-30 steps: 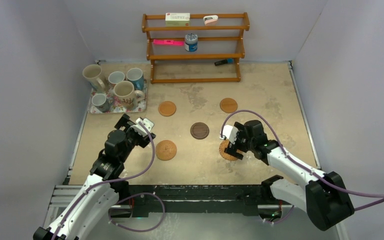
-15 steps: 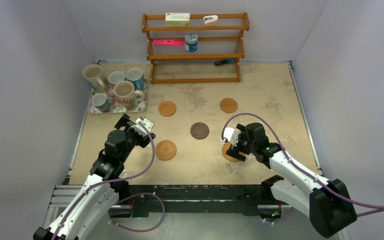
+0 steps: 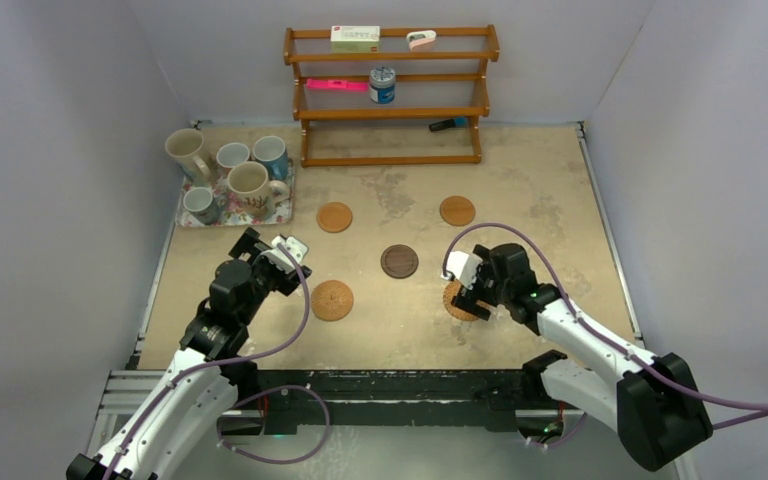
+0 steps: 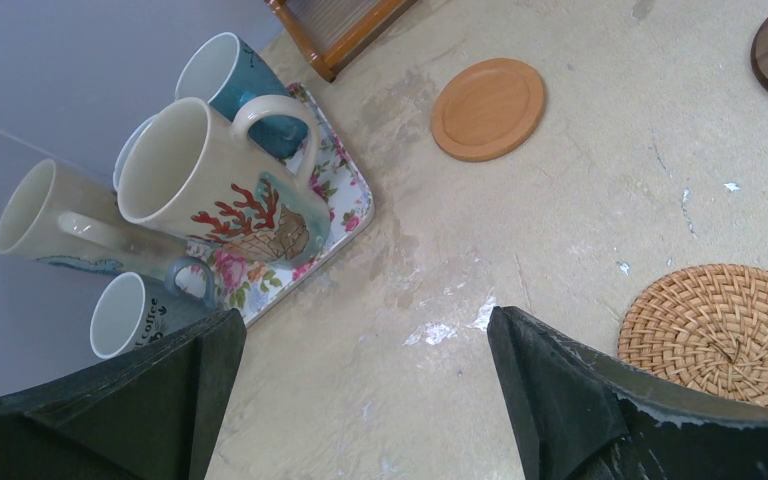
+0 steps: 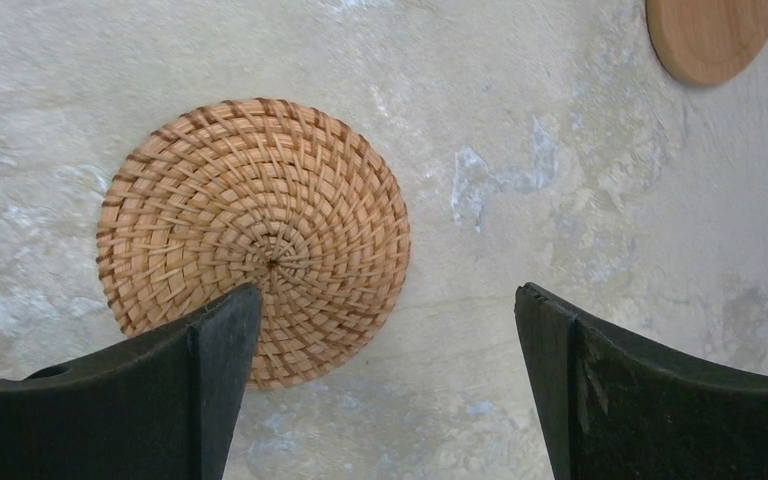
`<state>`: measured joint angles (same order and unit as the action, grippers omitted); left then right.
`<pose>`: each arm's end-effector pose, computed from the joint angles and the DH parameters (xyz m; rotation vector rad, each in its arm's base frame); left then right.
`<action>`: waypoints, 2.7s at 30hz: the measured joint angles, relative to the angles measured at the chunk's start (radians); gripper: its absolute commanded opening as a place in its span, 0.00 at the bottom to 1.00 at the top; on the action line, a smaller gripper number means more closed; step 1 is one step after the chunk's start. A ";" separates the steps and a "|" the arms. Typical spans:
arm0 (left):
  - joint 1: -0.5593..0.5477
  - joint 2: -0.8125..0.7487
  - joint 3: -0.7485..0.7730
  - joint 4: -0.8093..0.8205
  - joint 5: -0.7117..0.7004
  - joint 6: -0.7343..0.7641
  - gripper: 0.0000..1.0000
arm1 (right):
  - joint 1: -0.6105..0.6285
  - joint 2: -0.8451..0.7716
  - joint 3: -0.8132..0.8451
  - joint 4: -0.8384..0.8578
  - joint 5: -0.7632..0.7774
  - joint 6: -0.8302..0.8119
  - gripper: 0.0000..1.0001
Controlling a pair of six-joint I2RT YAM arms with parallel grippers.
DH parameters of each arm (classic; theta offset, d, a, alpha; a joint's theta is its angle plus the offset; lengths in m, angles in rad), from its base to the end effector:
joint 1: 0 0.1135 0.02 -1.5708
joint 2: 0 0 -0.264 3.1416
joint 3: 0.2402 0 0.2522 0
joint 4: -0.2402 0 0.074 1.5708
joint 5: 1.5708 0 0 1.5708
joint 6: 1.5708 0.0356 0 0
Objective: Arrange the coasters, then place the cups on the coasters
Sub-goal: Move the coaster to the center of the board.
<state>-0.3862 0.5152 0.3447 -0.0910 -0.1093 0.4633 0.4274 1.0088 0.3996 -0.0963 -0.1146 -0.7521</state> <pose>0.1381 -0.0520 0.2329 0.6848 1.7007 0.1543 0.1783 0.0857 0.1750 -1.3126 1.8533 -0.0410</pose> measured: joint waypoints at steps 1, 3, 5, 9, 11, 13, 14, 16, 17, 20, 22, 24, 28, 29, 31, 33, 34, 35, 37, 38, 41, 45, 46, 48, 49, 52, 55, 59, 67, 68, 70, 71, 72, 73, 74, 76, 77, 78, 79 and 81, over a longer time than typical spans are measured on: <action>0.000 0.000 0.000 0.000 0.000 0.000 1.00 | 0.000 -0.003 0.000 -0.004 0.010 0.000 0.99; 0.000 0.000 0.000 0.000 0.000 0.000 1.00 | 0.000 -0.011 0.000 -0.010 0.027 0.000 0.99; 0.000 0.000 0.000 0.000 0.000 0.000 1.00 | 0.000 -0.018 0.000 -0.010 0.049 0.000 0.99; 0.000 0.000 0.000 0.000 0.000 0.000 1.00 | 0.000 -0.019 0.000 -0.010 0.072 0.002 0.99; 0.000 0.000 0.000 0.000 0.000 0.000 1.00 | 0.000 -0.019 0.000 -0.009 0.072 0.007 0.99; 0.000 0.000 0.000 0.000 0.000 0.000 1.00 | 0.000 -0.019 0.000 -0.009 0.070 0.012 0.99; 0.000 0.000 0.000 0.000 0.000 0.000 1.00 | 0.000 -0.019 0.000 -0.010 0.068 0.013 0.99; 0.000 0.000 0.000 0.000 0.000 0.000 1.00 | 0.000 -0.019 0.000 -0.010 0.064 0.016 0.99; 0.000 0.000 0.000 0.000 0.000 0.000 1.00 | 0.000 -0.019 0.000 -0.011 0.060 0.017 0.99; 0.000 0.000 0.000 0.000 0.000 0.000 1.00 | 0.000 -0.019 0.000 -0.010 0.043 0.019 0.99; 0.000 0.000 0.000 0.000 0.000 0.000 1.00 | 0.000 -0.019 0.000 -0.010 0.040 0.020 0.99; 0.000 0.000 0.000 0.000 0.000 0.000 1.00 | 0.000 -0.019 0.000 -0.009 0.039 0.023 0.99; 0.000 0.000 0.000 0.000 0.000 0.000 1.00 | 0.000 -0.019 0.000 0.001 0.032 0.031 0.99; 0.000 0.000 0.000 0.000 0.000 0.000 1.00 | 0.000 -0.019 0.000 0.005 0.029 0.034 0.99; 0.000 0.000 0.000 0.000 0.000 0.000 1.00 | 0.000 -0.019 0.000 0.019 0.023 0.040 0.99; 0.000 0.000 0.000 0.000 0.000 0.000 1.00 | 0.000 -0.016 0.000 0.038 0.018 0.047 0.99; 0.000 0.000 0.000 0.000 0.000 0.000 1.00 | 0.000 -0.013 0.000 0.046 0.018 0.051 0.99; 0.000 0.000 0.000 0.000 0.000 0.000 1.00 | 0.000 -0.006 0.000 0.052 0.017 0.053 0.99; 0.000 0.000 0.000 0.000 0.000 0.000 1.00 | 0.000 0.009 0.000 0.059 0.017 0.056 0.99; 0.000 0.000 0.000 0.000 0.000 0.000 1.00 | 0.000 0.017 0.000 0.060 0.017 0.056 0.99; 0.000 0.000 0.000 0.000 0.000 0.000 1.00 | 0.000 0.032 0.000 0.065 0.017 0.057 0.99; 0.000 0.000 0.000 0.000 0.000 0.000 1.00 | 0.000 0.034 0.000 0.074 0.018 0.057 0.99; 0.000 0.000 0.000 0.000 0.000 0.000 1.00 | 0.000 0.036 0.000 0.079 0.018 0.057 0.99; 0.000 0.000 0.000 0.000 0.000 0.000 1.00 | 0.000 0.040 0.000 0.090 0.018 0.057 0.99; 0.000 0.000 0.000 0.000 0.000 0.000 1.00 | 0.000 0.040 0.000 0.094 0.018 0.058 0.99; 0.000 0.000 0.000 0.000 0.000 0.000 1.00 | 0.000 0.041 0.000 0.106 0.018 0.060 0.99; 0.000 0.000 0.000 0.000 0.000 0.000 1.00 | 0.000 0.048 0.000 0.111 0.019 0.061 0.99; 0.000 0.000 0.000 0.000 0.000 0.000 1.00 | 0.000 0.051 0.000 0.111 0.020 0.061 0.99; 0.000 -0.002 0.000 0.000 0.000 0.000 1.00 | 0.000 0.074 0.000 0.138 0.023 0.064 0.99; 0.000 -0.002 0.000 0.000 0.000 0.000 1.00 | 0.000 0.076 0.000 0.142 0.023 0.064 0.99; 0.000 -0.002 0.000 0.000 0.000 0.000 1.00 | 0.000 0.079 0.000 0.150 0.023 0.064 0.99; 0.000 -0.002 0.000 0.000 0.000 0.000 1.00 | 0.000 0.079 0.000 0.151 0.023 0.064 0.99; 0.000 -0.002 0.000 0.000 0.000 0.000 1.00 | 0.000 0.080 0.000 0.152 0.023 0.064 0.99; 0.000 -0.002 0.000 0.000 0.000 0.000 1.00 | 0.000 0.079 0.000 0.152 0.024 0.064 0.99; 0.000 -0.002 0.000 0.000 0.000 0.000 1.00 | 0.000 0.078 0.000 0.152 0.025 0.064 0.99; 0.000 -0.002 0.000 0.000 0.000 0.000 1.00 | 0.000 0.074 0.000 0.150 0.031 0.064 0.99; 0.000 -0.002 0.000 0.000 0.000 0.000 1.00 | 0.000 0.069 0.000 0.146 0.038 0.064 0.99; 0.000 -0.002 0.000 0.000 0.000 0.000 1.00 | 0.000 0.059 0.000 0.140 0.045 0.064 0.99; 0.000 -0.002 0.000 0.000 0.000 0.000 1.00 | 0.000 0.041 0.000 0.132 0.050 0.064 0.99; 0.000 -0.002 0.000 0.000 0.000 0.000 1.00 | 0.000 0.002 0.006 0.116 0.055 0.065 0.99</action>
<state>-0.3862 0.5133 0.3447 -0.0910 -0.1093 0.4633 0.4274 1.0111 0.4057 0.0200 -0.0593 -0.6868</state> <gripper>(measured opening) 0.998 0.987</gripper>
